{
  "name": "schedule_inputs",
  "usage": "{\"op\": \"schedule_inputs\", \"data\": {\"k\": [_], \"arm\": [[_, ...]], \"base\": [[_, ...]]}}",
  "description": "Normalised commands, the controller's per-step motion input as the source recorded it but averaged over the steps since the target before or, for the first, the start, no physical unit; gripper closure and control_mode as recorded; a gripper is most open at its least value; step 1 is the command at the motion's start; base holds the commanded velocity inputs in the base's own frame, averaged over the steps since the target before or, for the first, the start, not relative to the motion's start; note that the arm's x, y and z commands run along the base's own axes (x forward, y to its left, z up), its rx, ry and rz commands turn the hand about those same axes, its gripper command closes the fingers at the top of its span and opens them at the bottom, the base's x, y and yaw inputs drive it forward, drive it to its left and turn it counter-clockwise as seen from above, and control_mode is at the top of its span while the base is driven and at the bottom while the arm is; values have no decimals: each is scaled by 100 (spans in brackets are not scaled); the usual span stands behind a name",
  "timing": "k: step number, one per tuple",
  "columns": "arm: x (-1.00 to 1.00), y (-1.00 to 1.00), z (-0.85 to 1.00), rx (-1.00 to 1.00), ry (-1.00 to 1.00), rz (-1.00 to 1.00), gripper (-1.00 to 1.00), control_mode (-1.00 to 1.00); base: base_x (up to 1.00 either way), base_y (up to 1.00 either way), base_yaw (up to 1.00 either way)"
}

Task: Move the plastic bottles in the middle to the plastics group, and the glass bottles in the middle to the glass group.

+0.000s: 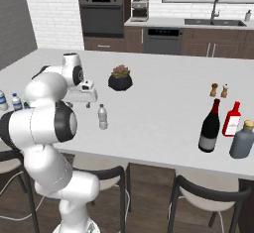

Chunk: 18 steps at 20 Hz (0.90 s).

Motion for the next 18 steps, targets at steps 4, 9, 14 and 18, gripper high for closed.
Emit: {"op": "schedule_inputs", "data": {"k": [4, 9, 14, 18], "arm": [[44, -72, 7, 0, 21, 0, -100, -100], [28, -20, 0, 0, 3, 0, -100, -100], [34, -9, -15, -1, -7, -1, -100, -100], [27, -9, -31, -1, -4, -4, -100, -100]], "base": [[0, 0, 0], [0, 0, 0], [0, 0, 0], [0, 0, 0]]}}
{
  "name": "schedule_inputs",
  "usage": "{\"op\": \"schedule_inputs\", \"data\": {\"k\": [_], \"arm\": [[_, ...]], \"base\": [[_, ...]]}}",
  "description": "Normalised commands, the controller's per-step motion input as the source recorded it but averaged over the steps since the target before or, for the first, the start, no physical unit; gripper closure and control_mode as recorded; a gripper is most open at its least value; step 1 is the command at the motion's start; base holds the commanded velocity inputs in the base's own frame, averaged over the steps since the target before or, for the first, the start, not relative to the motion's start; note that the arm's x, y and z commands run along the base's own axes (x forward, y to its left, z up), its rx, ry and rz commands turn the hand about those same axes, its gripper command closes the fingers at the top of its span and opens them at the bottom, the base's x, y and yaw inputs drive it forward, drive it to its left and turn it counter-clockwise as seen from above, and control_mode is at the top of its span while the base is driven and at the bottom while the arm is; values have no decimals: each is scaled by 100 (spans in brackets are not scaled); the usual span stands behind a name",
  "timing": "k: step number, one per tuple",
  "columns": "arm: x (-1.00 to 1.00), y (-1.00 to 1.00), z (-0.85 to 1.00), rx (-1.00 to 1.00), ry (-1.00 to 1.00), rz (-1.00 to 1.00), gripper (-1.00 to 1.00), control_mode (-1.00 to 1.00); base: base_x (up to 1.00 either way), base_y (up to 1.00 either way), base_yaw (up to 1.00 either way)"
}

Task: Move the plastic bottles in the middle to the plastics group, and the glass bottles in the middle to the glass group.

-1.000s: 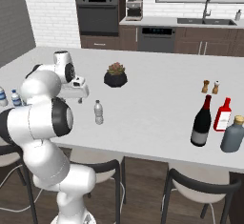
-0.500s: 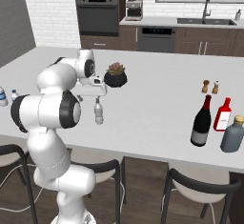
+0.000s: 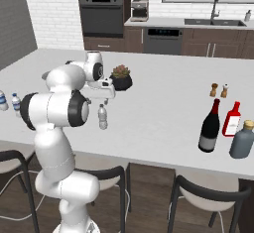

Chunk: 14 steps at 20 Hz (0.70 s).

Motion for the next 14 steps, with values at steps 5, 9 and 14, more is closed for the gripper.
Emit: {"op": "schedule_inputs", "data": {"k": [5, 9, 14], "arm": [[24, -5, -31, 0, -1, -7, -100, -100], [32, -13, -22, 0, 0, -6, -100, -100], [26, -15, -10, 0, 0, -8, -100, -100]], "base": [[0, 0, 0], [0, 0, 0], [0, 0, 0]]}}
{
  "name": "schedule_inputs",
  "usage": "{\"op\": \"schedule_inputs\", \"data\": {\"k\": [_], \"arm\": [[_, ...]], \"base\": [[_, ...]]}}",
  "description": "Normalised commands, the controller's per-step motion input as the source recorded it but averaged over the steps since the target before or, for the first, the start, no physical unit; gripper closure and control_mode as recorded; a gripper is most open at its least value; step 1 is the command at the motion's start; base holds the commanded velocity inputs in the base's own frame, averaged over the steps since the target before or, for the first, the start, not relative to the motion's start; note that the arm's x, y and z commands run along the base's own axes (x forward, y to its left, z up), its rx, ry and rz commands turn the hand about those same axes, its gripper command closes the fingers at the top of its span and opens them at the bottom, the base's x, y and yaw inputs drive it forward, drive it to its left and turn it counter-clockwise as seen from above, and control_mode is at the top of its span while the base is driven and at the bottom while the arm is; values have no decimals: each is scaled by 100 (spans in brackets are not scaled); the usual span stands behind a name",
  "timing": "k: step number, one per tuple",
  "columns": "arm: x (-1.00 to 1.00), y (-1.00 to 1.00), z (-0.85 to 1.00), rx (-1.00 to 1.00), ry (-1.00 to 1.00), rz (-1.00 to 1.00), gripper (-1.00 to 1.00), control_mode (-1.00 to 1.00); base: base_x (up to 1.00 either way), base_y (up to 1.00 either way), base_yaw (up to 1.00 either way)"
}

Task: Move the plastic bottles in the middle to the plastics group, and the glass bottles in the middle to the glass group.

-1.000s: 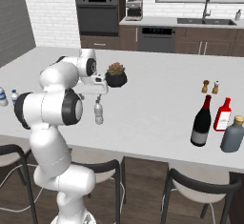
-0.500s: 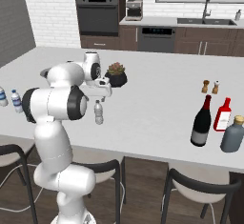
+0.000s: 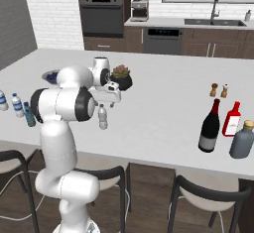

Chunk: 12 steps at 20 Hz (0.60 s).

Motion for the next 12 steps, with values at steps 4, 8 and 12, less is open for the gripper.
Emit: {"op": "schedule_inputs", "data": {"k": [4, 8, 12], "arm": [[-6, -1, -11, 0, 0, -6, -100, -100], [-31, 0, 0, 2, 0, -9, -100, -100], [-32, 0, 0, 2, 0, -9, -100, -100]], "base": [[0, 0, 0], [0, 0, 0], [0, 0, 0]]}}
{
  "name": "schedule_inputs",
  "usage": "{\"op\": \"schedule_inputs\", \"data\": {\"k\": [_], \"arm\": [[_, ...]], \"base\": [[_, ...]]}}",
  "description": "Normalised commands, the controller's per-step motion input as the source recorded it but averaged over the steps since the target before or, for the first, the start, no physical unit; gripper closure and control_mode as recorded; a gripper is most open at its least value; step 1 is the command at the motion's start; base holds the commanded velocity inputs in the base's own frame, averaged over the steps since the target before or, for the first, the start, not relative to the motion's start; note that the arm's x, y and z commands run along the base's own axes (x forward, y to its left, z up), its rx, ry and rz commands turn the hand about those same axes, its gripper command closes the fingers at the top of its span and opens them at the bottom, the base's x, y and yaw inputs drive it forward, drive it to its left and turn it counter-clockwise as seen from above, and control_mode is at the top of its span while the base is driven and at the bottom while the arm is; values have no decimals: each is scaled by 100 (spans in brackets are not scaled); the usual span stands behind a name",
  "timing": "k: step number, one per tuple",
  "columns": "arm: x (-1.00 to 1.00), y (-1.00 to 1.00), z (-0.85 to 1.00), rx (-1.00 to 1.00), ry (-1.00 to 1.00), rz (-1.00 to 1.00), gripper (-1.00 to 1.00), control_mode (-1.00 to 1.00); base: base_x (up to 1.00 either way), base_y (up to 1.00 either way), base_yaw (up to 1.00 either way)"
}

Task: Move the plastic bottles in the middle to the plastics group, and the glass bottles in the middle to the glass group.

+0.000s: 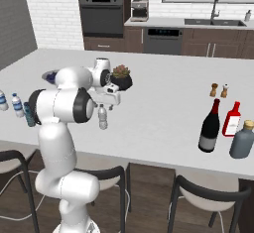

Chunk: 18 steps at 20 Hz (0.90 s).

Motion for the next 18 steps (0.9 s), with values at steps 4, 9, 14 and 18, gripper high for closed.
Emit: {"op": "schedule_inputs", "data": {"k": [4, 9, 14, 18], "arm": [[-34, -3, 0, 0, 0, -11, -100, -100], [1, 0, -4, 0, -1, -11, -100, -100], [14, 0, -7, 0, -3, -7, -100, -100], [5, 0, -4, 0, 0, -4, -100, -100]], "base": [[0, 0, 0], [0, 0, 0], [0, 0, 0], [0, 0, 0]]}}
